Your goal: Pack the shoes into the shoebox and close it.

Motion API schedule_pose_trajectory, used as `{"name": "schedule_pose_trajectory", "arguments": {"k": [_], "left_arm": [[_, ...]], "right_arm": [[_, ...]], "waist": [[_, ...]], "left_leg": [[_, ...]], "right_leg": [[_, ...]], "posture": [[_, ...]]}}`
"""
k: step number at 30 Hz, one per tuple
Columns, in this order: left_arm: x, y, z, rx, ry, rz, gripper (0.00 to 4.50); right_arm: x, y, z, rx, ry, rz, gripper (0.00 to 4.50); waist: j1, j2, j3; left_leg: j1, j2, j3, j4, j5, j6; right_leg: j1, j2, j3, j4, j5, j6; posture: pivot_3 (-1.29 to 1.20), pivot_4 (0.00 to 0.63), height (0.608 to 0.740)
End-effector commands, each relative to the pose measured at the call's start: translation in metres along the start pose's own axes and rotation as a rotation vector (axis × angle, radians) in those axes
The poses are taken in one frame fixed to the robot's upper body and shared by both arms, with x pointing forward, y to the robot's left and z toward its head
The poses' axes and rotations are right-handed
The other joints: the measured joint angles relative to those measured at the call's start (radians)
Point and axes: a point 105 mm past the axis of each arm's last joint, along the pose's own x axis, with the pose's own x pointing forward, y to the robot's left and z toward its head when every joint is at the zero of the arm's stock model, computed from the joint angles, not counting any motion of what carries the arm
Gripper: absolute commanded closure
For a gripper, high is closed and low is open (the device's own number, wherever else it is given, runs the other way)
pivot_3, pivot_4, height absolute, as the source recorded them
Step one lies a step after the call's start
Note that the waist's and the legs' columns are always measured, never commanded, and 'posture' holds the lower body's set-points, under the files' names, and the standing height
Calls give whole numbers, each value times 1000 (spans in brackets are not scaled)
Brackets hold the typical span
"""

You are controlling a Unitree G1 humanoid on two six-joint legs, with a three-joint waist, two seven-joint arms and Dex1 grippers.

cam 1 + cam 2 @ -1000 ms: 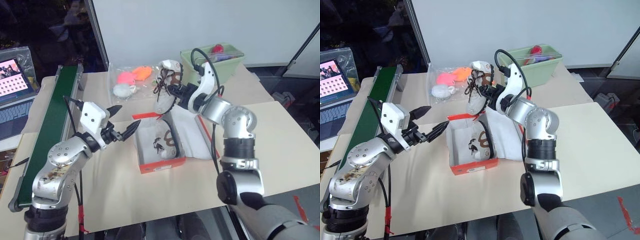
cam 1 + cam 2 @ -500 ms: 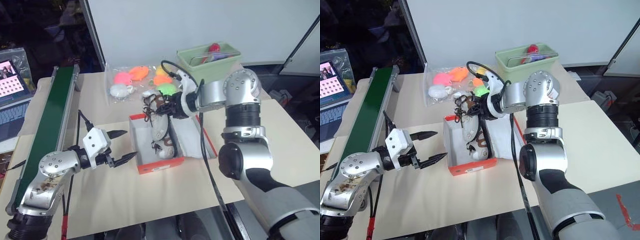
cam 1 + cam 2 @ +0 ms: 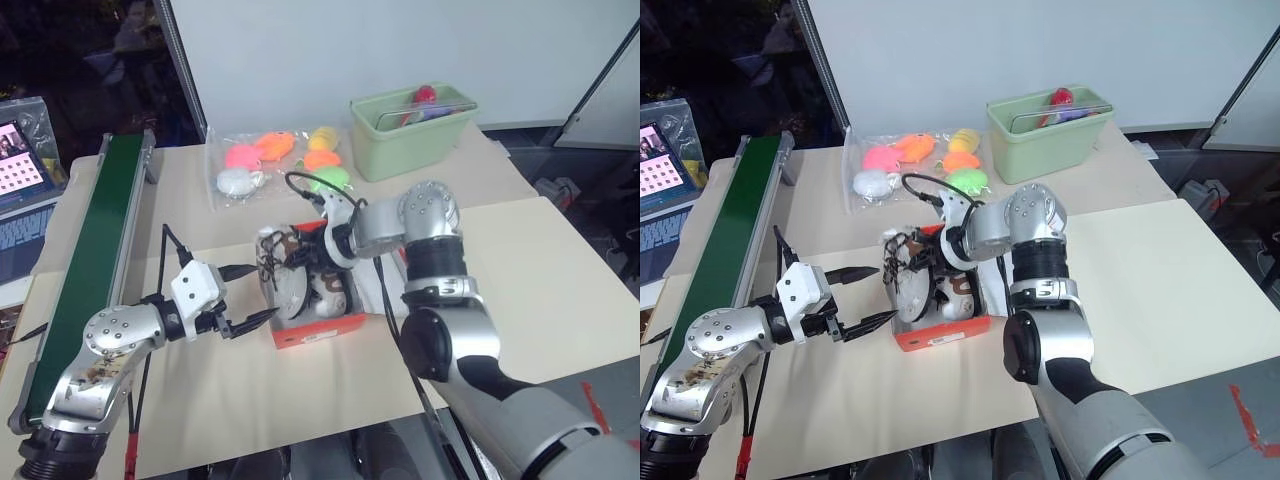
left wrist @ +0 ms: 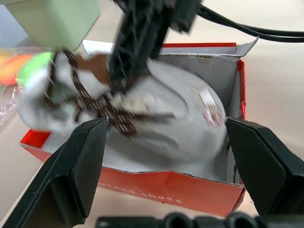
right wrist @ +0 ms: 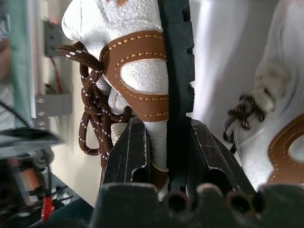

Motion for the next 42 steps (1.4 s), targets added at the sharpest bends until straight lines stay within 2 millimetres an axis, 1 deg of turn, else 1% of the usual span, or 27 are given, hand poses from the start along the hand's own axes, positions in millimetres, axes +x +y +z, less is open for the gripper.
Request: {"name": "schedule_pose_trajectory", "arguments": {"k": [1, 5, 10, 18, 21, 23, 24, 25, 27, 29, 31, 33, 35, 37, 38, 42], "left_arm": [[-1, 2, 14, 44, -34, 18, 307], [-1, 2, 19, 51, -42, 20, 307], [-1, 4, 21, 53, -45, 30, 307], [1, 5, 21, 51, -43, 36, 307], [1, 4, 21, 47, -46, 37, 307], [2, 5, 21, 47, -47, 39, 307], [2, 5, 21, 47, -47, 41, 213], [2, 5, 21, 47, -46, 42, 213], [2, 5, 20, 45, -45, 45, 213], [1, 6, 20, 45, -44, 46, 213], [2, 5, 20, 45, -45, 45, 213], [2, 5, 20, 45, -46, 44, 213], [4, 6, 20, 43, -48, 44, 213], [5, 7, 19, 36, -53, 42, 213], [5, 8, 19, 34, -54, 41, 213], [6, 9, 14, 10, -57, 45, 213]], "right_arm": [[3, -5, -6, 0, -9, -23, 3840], [14, -16, -19, 13, 17, -56, 3840], [21, -16, -22, -21, 26, -68, 3840], [37, -22, -31, -178, 84, -130, 3840], [40, -24, -31, -221, 94, -144, 3840], [40, -26, -26, -216, 80, -146, 3840], [39, -27, -23, -208, 67, -143, 2949], [38, -26, -20, -195, 55, -134, 2802], [33, -18, -14, -191, 40, -103, 2077], [30, -14, -11, -197, 39, -95, 1477], [18, -4, 7, -227, -42, -85, 686], [5, 5, 21, -232, -106, -69, 686], [-12, 12, 34, -244, -172, -53, 686], [-32, 13, 38, -248, -215, -25, 686], [-38, 13, 39, -258, -233, -22, 686], [-54, -5, 26, -242, -243, 11, 686]], "waist": [[0, 0, 0], [-2, 0, 0], [-2, 0, 0], [-4, 0, -1], [-5, 1, -1], [-6, 1, -1], [-6, 1, -1], [-4, 1, -1], [-2, 1, -1], [-2, 1, -1], [-2, 1, -1], [1, 1, -1], [2, 1, -1], [3, 1, -1], [3, 1, -1], [5, 1, -1]], "left_leg": [[0, 0, 0, 0, 0, 0], [0, 0, 0, 0, 0, 0], [2, 0, 0, 0, 0, 0], [3, 0, 0, 0, 0, 0], [6, 0, 0, 0, 0, 0], [7, 1, 1, 0, 0, 0], [7, 1, 1, 0, 0, 0], [7, 2, 1, 0, 0, 0], [7, 2, 1, 0, 0, 0], [6, 1, 1, 0, 0, 0], [5, 1, 0, 0, 0, 0], [4, 1, 0, 0, 0, 0], [4, 1, 0, 0, 0, 0], [3, 1, 0, 0, 0, 0], [3, 1, 0, 0, 0, 0], [3, 1, 0, 0, 0, 0]], "right_leg": [[-1, 0, 0, 0, 0, 0], [0, 0, 0, 1, 0, 0], [1, 0, 0, 1, 0, 0], [2, 1, 0, 0, 0, 0], [3, 1, 0, 0, 0, 0], [4, 1, 0, 0, 0, 0], [4, 2, 0, 0, 0, 0], [4, 2, 0, 0, 0, 0], [3, 2, 0, 0, 0, 0], [3, 2, 0, 0, 0, 0], [3, 1, 0, 0, 0, 0], [2, 1, 0, 0, 0, 0], [2, 1, -1, 0, 0, 0], [1, 1, -1, 0, 0, 0], [1, 1, -1, 0, 0, 0], [2, 1, -1, -1, 0, 0]], "posture": [[0, 150, 740], [0, 150, 740], [0, 150, 740], [0, 150, 740], [0, 150, 740], [0, 150, 740], [0, 150, 740], [0, 150, 740], [0, 150, 740], [0, 150, 740], [0, 150, 740], [0, 150, 740], [0, 150, 740], [0, 150, 740], [0, 150, 740], [0, 150, 740]]}}
